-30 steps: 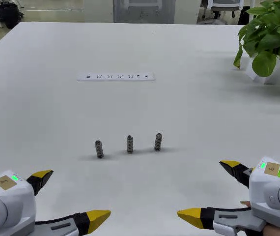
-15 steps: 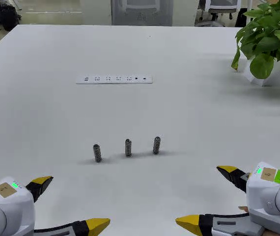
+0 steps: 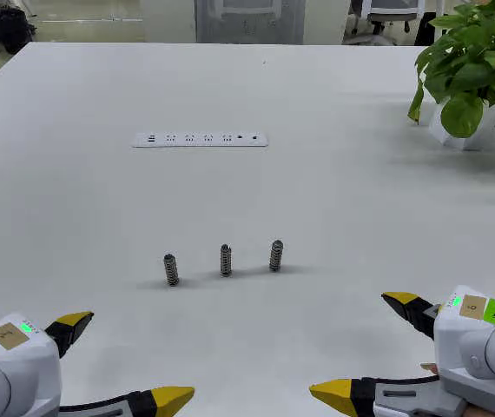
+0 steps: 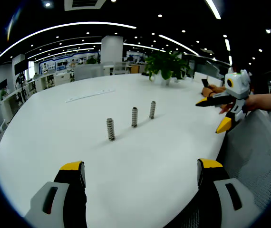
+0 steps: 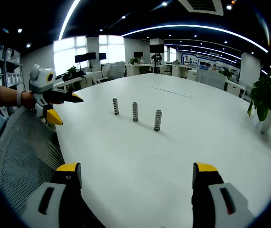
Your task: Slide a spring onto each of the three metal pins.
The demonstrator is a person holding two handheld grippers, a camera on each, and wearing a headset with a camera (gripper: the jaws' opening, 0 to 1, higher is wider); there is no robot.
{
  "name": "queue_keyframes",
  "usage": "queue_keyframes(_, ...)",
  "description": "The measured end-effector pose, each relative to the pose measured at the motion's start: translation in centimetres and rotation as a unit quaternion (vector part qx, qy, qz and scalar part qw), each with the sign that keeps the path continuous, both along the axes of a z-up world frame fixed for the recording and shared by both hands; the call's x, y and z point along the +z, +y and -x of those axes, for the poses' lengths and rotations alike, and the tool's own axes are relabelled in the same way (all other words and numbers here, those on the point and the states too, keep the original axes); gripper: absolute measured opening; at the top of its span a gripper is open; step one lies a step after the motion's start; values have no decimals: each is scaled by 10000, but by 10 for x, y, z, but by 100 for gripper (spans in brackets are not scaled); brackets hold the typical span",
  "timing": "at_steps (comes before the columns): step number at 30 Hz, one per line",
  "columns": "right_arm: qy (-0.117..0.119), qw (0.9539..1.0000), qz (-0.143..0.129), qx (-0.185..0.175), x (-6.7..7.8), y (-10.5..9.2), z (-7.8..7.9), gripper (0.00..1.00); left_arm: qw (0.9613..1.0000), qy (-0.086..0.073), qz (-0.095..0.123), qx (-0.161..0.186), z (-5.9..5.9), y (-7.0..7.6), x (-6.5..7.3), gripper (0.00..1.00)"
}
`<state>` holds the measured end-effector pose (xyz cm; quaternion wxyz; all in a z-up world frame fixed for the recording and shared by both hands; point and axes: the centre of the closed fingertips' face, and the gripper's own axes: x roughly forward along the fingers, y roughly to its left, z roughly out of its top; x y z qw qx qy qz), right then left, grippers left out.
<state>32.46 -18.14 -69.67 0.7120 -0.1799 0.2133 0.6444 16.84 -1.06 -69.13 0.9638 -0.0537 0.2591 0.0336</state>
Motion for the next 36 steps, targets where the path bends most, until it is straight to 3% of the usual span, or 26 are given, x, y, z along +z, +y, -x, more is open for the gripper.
queue_keyframes(36, 4, 10000, 35, 29, -1, 0, 1, 98, 10000, -21, -3, -7, -1, -1, 2, 100)
